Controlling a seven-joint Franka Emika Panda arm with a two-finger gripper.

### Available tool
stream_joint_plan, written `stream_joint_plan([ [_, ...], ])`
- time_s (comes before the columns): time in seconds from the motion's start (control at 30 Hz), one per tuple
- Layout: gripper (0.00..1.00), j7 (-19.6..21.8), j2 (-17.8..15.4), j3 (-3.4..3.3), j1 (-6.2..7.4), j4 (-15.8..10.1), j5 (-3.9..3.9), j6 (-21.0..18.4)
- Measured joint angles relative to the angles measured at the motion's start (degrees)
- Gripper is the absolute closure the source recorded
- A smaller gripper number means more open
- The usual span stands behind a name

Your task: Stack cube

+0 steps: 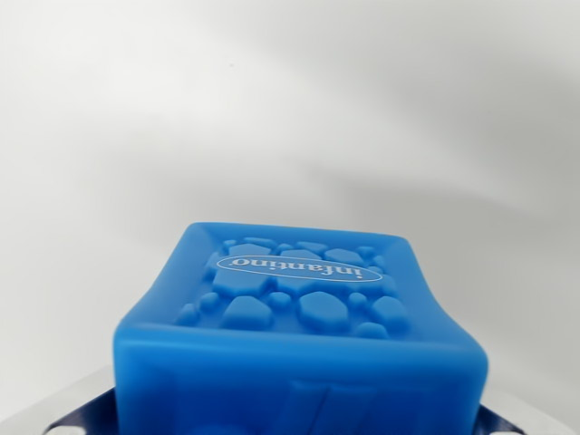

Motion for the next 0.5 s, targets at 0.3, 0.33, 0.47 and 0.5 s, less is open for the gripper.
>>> stream_joint_plan([
  [0.3,1.0,-0.6,-0.9,0.0,-1.5,-0.7,0.08,0.0],
  [0.33,1.0,-0.7,-1.0,0.0,-1.68,-0.8,0.09,0.0],
  [0.47,1.0,-1.0,-1.2,0.0,-2.28,-1.0,0.12,0.0],
  [0.5,1.0,-1.1,-1.4,0.0,-2.46,-1.1,0.13,0.0],
])
